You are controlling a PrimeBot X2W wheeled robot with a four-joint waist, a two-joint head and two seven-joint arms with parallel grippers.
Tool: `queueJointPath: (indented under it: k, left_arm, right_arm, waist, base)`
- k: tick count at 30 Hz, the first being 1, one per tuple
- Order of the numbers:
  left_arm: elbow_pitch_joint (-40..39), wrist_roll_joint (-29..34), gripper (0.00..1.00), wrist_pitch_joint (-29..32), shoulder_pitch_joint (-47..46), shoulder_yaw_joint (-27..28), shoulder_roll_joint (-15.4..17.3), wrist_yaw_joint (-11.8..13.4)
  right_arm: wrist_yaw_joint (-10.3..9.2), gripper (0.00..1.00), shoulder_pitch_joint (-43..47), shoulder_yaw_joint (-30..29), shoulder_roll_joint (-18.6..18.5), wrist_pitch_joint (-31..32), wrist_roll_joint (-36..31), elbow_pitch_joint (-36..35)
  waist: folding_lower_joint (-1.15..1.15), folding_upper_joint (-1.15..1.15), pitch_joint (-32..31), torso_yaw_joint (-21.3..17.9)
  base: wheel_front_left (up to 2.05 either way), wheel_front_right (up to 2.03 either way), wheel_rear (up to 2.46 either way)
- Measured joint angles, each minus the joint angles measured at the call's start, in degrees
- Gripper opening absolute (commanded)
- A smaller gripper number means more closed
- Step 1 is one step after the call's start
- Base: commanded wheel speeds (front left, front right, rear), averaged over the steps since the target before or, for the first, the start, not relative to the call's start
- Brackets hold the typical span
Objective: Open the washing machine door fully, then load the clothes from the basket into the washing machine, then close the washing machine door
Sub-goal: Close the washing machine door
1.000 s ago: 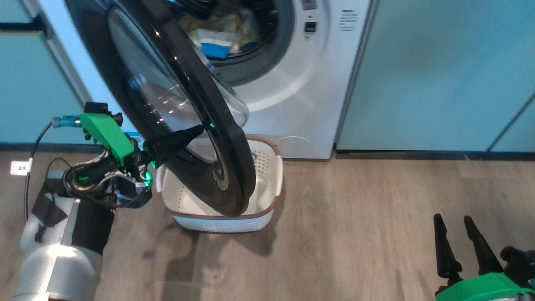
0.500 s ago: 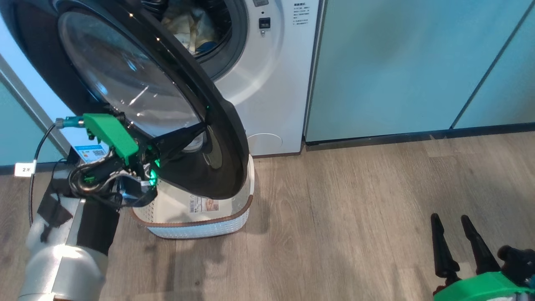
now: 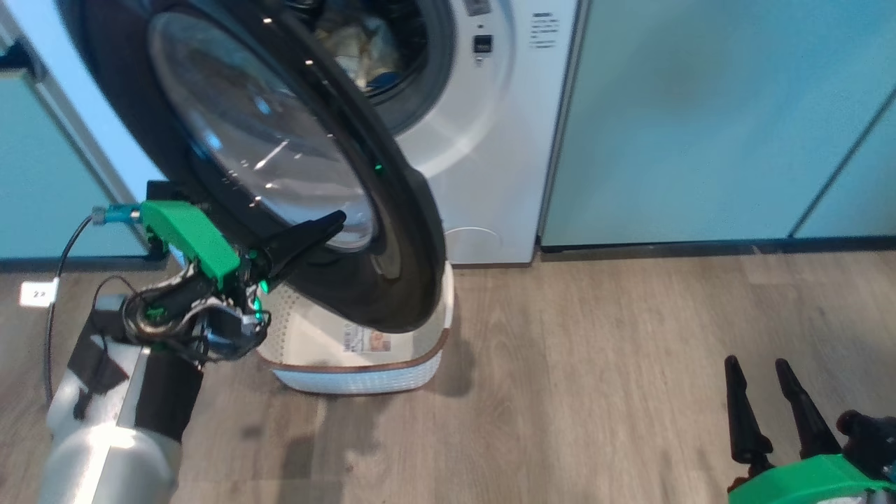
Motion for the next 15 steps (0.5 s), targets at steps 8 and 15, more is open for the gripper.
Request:
queueJointPath:
  k: [8, 15]
  left_arm:
    - [-5.3, 6.6, 1.00, -7.9, 4.1, -3.1, 3.6, 0.0]
    - [-13.0, 13.1, 1.00, -21.4, 8.8, -10.3, 9.4, 0.0]
  right_arm:
    - [0.00, 1.00, 0.0, -0.4, 0.4, 0.0, 0.0, 0.0]
    - [-0.01, 1.00, 0.0, -0.6, 0.7, 0.0, 0.0, 0.0]
  waist:
    - [0.00, 0.00, -0.5, 3.6]
    - [0.00, 0.00, -0.8, 5.9]
  base:
    - [0.00, 0.00, 0.00]
    - [0.00, 0.00, 0.00]
